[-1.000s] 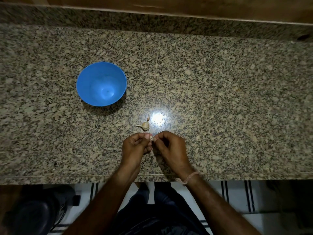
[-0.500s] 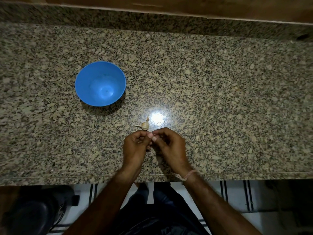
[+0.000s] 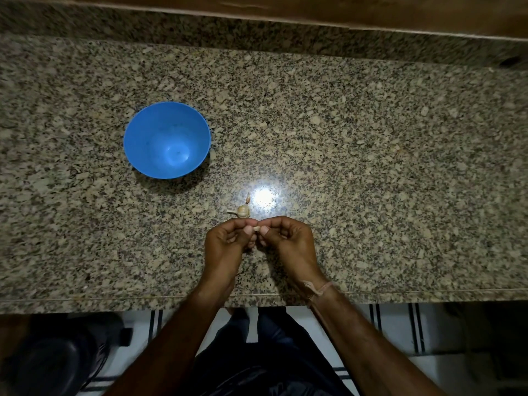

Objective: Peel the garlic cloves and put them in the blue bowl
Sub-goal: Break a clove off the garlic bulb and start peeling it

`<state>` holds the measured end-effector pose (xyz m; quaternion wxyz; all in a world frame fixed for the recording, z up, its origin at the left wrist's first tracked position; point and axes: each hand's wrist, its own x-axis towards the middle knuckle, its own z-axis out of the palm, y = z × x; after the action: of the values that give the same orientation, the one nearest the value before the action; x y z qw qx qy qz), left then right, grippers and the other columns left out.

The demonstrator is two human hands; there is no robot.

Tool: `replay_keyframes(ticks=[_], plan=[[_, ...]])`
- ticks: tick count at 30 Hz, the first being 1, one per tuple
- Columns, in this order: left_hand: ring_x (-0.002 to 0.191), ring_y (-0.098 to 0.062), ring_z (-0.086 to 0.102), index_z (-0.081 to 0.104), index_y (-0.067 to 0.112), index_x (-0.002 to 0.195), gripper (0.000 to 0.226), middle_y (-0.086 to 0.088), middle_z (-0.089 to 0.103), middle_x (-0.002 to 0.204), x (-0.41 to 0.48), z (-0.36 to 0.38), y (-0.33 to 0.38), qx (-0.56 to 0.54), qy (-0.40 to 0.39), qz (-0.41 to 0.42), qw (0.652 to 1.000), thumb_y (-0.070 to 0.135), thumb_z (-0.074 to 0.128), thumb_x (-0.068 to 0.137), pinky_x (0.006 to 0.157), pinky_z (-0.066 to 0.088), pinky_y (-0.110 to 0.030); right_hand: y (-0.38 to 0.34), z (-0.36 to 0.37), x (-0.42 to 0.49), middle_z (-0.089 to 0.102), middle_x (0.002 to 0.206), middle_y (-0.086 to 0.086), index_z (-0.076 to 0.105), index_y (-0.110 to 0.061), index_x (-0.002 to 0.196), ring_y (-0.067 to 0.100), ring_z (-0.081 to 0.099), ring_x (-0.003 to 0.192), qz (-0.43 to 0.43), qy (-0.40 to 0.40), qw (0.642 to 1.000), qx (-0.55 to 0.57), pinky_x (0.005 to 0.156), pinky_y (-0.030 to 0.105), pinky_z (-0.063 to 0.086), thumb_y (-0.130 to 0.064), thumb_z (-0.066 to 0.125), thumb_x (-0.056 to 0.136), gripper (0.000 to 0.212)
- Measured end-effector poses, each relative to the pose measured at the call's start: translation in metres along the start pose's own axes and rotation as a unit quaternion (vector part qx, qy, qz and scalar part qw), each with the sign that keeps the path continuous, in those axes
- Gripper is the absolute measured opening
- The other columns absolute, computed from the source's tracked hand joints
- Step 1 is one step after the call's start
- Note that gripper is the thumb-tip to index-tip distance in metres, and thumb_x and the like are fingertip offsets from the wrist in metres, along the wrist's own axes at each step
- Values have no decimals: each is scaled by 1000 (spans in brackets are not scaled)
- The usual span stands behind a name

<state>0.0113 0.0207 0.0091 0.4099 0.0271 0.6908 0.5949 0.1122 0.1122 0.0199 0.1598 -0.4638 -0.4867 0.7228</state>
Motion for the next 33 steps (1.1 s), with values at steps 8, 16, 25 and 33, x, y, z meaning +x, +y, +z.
replay_keyframes(ticks=[8,16,25,33], plan=[[87,-21,76,77,19,102,17,-2,79,92,-1,3,3,103,4,51,993,6,66,97,82,63,-42,5,0,5,77,90,19,75,1,100,19,72,80,11,27,1000,7,78,33,60,-2,70,97,7],[78,-12,76,80,19,97,6,5,79,82,-5,3,11,140,22,69,988,21,77,93,74,62,-33,4,-2,2,79,93,-2,78,-10,99,13,75,89,-90,57,985,-134,83,28,61,-9,74,95,6],[80,-21,75,80,16,97,6,-4,79,83,-3,0,9,90,10,31,995,16,74,94,73,61,-36,2,-1,1,78,93,-1,77,-9,100,14,75,90,-119,41,984,-126,82,27,61,-5,72,96,7],[82,-19,77,79,14,100,9,-3,80,86,-5,-1,11,93,-3,40,995,11,71,96,74,61,-30,0,0,1,80,91,6,78,-7,98,30,76,91,-74,35,994,-69,84,41,64,-1,71,95,10]])
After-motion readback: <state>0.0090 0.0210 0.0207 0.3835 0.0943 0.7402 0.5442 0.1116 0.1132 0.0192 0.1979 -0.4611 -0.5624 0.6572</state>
